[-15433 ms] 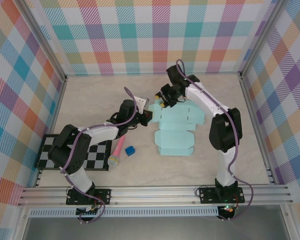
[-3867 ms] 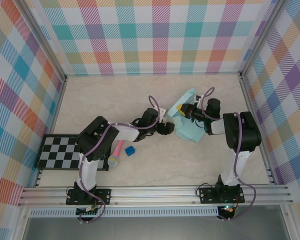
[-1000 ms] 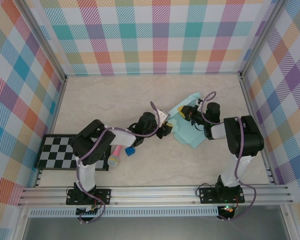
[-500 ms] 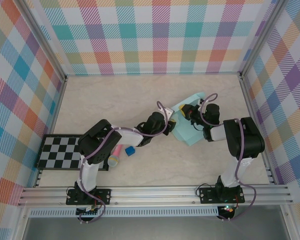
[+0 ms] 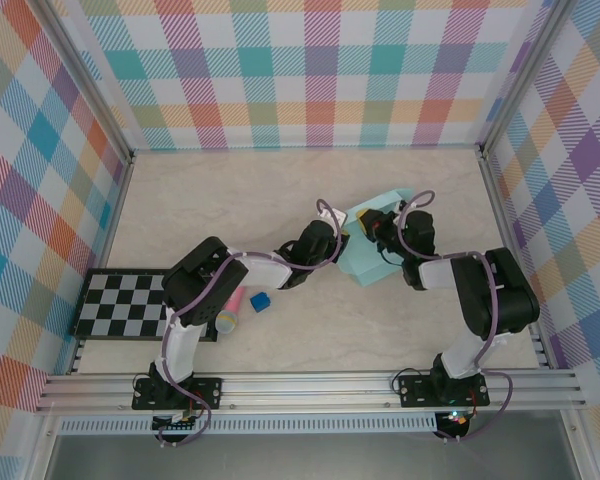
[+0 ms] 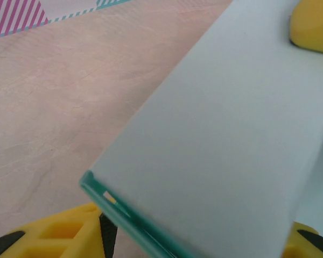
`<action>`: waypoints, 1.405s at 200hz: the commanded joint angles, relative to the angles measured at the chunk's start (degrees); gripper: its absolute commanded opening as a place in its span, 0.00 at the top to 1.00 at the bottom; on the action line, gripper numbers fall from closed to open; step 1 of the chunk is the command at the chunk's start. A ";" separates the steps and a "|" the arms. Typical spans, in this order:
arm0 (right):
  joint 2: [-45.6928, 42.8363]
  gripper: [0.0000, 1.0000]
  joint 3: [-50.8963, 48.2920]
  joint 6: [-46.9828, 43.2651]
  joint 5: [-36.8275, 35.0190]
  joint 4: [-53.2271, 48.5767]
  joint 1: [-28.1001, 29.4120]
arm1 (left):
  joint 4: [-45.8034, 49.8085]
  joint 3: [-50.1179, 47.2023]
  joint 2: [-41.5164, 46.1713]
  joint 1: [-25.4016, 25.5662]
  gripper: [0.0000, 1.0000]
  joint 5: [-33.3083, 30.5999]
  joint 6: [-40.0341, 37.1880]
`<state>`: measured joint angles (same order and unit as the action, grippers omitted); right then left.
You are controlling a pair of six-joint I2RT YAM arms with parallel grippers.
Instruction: Fold the paper box
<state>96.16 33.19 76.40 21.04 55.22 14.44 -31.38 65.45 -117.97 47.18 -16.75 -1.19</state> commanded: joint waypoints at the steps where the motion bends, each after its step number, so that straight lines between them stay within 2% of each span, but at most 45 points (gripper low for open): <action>1: -0.03 1.00 -1.96 1.01 0.23 -2.05 1.61 | -1.52 3.09 -1.29 -0.31 0.56 -3.13 -1.51; 62: 1.65 1.00 -3.40 -1.08 -1.96 -3.06 2.06 | 1.13 5.00 -2.52 -0.74 0.67 -3.22 -0.30; 82: 2.82 0.97 -3.58 -0.36 -1.91 -2.13 2.08 | 4.27 6.37 -2.85 -1.41 0.73 -1.16 0.52; 113: 3.08 0.92 -3.32 0.48 -1.70 -1.96 2.19 | 6.02 8.14 -3.63 -1.82 0.76 -1.05 0.29; 156: -1.20 0.71 -3.40 0.41 -1.01 -6.02 2.18 | 10.11 10.08 -4.13 -2.67 0.84 -1.82 -0.17; 188: -9.12 0.63 -3.90 -3.51 0.07 -13.73 2.13 | 11.10 8.55 -2.30 -4.49 0.85 1.46 -0.89; 199: -12.88 0.63 -3.56 -4.78 0.61 -18.37 1.87 | 11.16 7.90 -1.45 -5.24 0.85 3.23 -1.68; 209: -17.32 0.62 -2.26 -6.99 0.47 -27.14 1.45 | 10.53 6.77 -0.48 -6.07 0.85 5.45 -2.84; 231: -23.63 0.58 7.73 -16.85 0.37 -53.99 -0.66 | 8.57 4.43 1.05 -7.73 0.85 12.38 -6.00; 248: -22.70 0.48 17.63 -25.54 2.62 -70.40 -3.95 | 6.59 2.95 1.44 -9.39 0.85 20.31 -7.62; 258: -20.61 0.46 23.23 -30.46 4.00 -78.51 -6.17 | 6.58 2.84 1.30 -10.13 0.85 24.05 -8.39; 281: -16.56 0.41 32.54 -40.60 4.27 -90.22 -10.04 | 7.51 3.28 1.17 -11.36 0.86 29.80 -10.47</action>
<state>75.83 58.15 51.72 23.38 -10.76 7.70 -23.51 69.56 -118.63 37.17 2.57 -7.86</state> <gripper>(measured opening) 0.566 0.147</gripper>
